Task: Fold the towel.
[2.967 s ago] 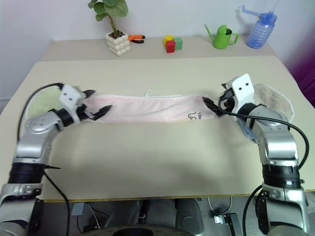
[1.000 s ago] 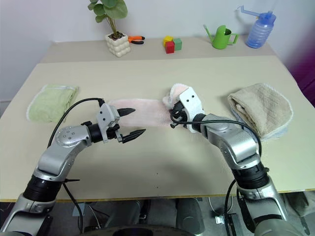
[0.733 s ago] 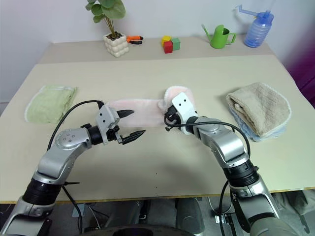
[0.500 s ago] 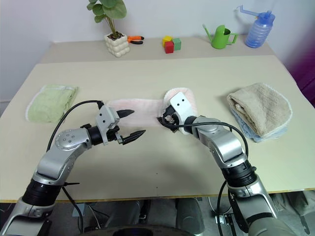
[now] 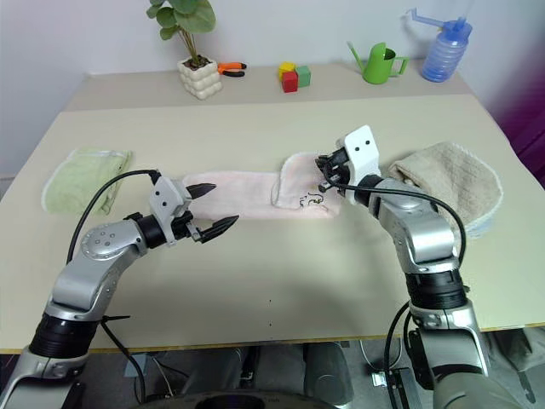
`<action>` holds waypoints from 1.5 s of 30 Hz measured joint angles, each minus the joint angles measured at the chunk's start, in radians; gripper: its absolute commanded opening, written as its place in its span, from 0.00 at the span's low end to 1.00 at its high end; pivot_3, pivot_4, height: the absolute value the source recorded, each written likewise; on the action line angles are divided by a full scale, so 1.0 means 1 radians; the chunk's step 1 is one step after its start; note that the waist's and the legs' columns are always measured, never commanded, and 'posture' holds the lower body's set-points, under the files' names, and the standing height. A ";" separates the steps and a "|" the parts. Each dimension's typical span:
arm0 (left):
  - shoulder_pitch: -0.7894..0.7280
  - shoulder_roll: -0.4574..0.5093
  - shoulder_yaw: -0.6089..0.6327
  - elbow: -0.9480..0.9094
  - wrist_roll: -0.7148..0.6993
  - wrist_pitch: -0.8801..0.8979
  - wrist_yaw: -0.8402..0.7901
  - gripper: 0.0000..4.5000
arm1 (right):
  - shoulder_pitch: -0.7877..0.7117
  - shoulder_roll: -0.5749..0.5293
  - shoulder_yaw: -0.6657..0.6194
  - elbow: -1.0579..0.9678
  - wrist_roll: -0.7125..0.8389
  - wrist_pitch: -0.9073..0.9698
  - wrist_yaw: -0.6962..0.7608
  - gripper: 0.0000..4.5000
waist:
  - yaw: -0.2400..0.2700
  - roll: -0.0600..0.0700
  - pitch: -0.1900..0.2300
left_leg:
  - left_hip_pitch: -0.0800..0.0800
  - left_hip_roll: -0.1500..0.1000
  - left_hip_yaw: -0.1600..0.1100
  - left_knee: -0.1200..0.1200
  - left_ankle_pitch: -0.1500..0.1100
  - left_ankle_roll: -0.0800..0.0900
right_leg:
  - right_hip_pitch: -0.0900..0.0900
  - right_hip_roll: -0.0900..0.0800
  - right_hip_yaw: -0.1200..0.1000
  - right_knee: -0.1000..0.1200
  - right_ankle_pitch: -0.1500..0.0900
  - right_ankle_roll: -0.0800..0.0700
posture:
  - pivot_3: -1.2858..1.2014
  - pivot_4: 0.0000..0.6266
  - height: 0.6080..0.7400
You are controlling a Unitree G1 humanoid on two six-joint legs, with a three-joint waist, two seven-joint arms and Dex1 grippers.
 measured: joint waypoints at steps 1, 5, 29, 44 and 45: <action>0.006 -0.003 0.004 0.004 0.000 0.001 0.005 1.00 | -0.006 0.021 0.016 0.039 -0.011 -0.024 0.007 0.01 | 0.000 0.000 0.000 | 0.000 0.000 0.000 0.000 0.000 0.000 | 0.000 0.000 0.000 0.000 0.000 0.000 | 0.52 0.24 0.94; 0.018 -0.004 0.020 0.011 0.001 0.001 0.025 1.00 | -0.014 0.080 0.085 0.172 -0.065 -0.112 0.037 0.01 | 0.004 0.000 0.000 | 0.000 0.000 0.000 0.000 0.001 -0.001 | 0.000 -0.001 0.000 0.000 0.000 0.000 | 0.52 0.24 0.94; 0.296 -0.223 0.396 -0.243 -0.498 0.585 0.443 1.00 | 0.011 -0.071 0.176 -0.125 -0.144 -0.332 0.316 0.99 | 0.008 -0.001 -0.001 | 0.001 0.000 -0.002 0.001 0.000 0.000 | 0.002 -0.001 -0.001 0.000 0.000 0.000 | 0.52 0.24 0.94; -0.008 -0.384 0.571 0.027 -0.764 0.693 0.842 0.71 | 0.079 -0.039 0.236 -0.139 -0.205 -0.386 0.322 1.00 | 0.025 -0.002 -0.001 | 0.005 0.000 -0.002 0.000 0.001 -0.003 | 0.005 0.000 -0.001 0.000 0.000 0.000 | 0.52 0.24 0.94; -0.021 -0.381 0.570 0.042 -0.768 0.694 0.842 0.63 | 0.086 -0.039 0.236 -0.141 -0.209 -0.386 0.322 1.00 | 0.026 -0.002 -0.001 | 0.005 -0.001 -0.002 0.000 0.001 -0.003 | 0.005 0.000 -0.001 0.000 0.000 0.000 | 0.52 0.24 0.94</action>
